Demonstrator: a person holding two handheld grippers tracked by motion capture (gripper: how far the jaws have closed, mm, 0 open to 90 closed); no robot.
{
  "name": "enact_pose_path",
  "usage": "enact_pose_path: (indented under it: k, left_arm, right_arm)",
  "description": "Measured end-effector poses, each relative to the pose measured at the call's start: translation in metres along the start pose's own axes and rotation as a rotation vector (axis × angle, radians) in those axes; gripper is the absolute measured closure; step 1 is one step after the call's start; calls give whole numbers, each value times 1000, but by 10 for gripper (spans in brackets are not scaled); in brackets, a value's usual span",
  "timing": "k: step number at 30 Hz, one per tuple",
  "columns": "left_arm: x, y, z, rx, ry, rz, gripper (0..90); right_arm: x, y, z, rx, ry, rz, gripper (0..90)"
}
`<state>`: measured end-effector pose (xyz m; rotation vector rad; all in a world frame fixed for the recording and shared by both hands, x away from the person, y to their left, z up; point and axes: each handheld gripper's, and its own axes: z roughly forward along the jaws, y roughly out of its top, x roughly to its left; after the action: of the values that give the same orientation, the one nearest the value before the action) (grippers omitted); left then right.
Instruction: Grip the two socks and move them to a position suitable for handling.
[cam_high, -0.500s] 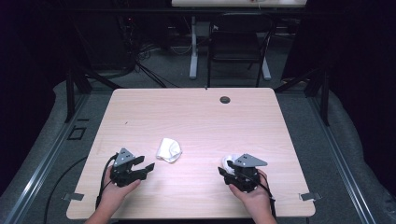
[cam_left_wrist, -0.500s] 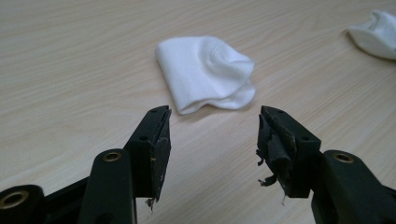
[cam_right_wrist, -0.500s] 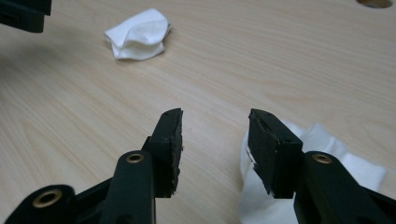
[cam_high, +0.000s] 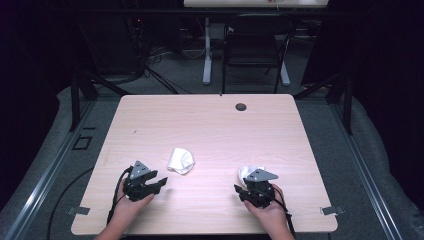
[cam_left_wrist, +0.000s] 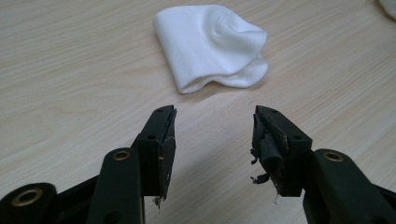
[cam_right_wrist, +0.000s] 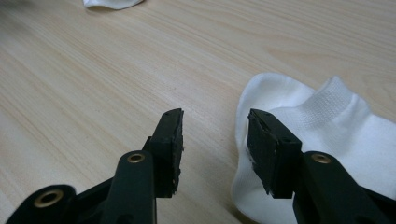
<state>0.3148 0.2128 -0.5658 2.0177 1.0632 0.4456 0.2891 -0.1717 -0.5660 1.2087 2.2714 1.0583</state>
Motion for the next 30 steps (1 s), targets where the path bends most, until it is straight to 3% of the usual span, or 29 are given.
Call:
enact_pose_path:
  k: [14, 23, 27, 30]
  left_arm:
    - [-9, 19, 14, -18, 6, 11, 565]
    - [-15, 35, 36, -4, 17, 18, 611]
    - [-18, 39, 46, -5, 0, 7, 612]
    - [-23, 43, 55, 5, 13, 28, 603]
  right_arm:
    - [-3, 0, -2, -20, 8, 36, 627]
    - [-4, -1, -2, -20, 4, 43, 630]
    - [-5, -1, -2, -23, 7, 48, 629]
    - [-6, -1, -2, -24, 8, 50, 627]
